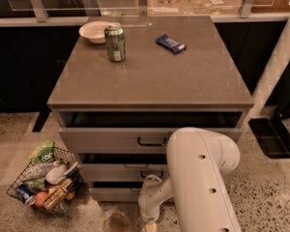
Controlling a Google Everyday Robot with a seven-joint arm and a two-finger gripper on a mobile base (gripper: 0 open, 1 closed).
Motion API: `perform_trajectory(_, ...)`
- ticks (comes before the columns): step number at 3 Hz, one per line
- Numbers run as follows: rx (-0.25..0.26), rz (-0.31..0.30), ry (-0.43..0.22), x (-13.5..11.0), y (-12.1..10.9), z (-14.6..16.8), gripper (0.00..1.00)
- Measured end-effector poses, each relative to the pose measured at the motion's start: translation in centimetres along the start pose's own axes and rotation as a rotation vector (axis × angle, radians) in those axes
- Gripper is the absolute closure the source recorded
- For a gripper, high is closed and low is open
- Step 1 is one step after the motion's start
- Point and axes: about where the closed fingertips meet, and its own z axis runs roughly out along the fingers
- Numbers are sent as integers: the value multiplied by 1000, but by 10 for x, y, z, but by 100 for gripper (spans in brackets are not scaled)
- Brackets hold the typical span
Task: Open bottom drawer
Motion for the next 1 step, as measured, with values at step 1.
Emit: perform_trajectory(1,0,0,0,0,0,0,0)
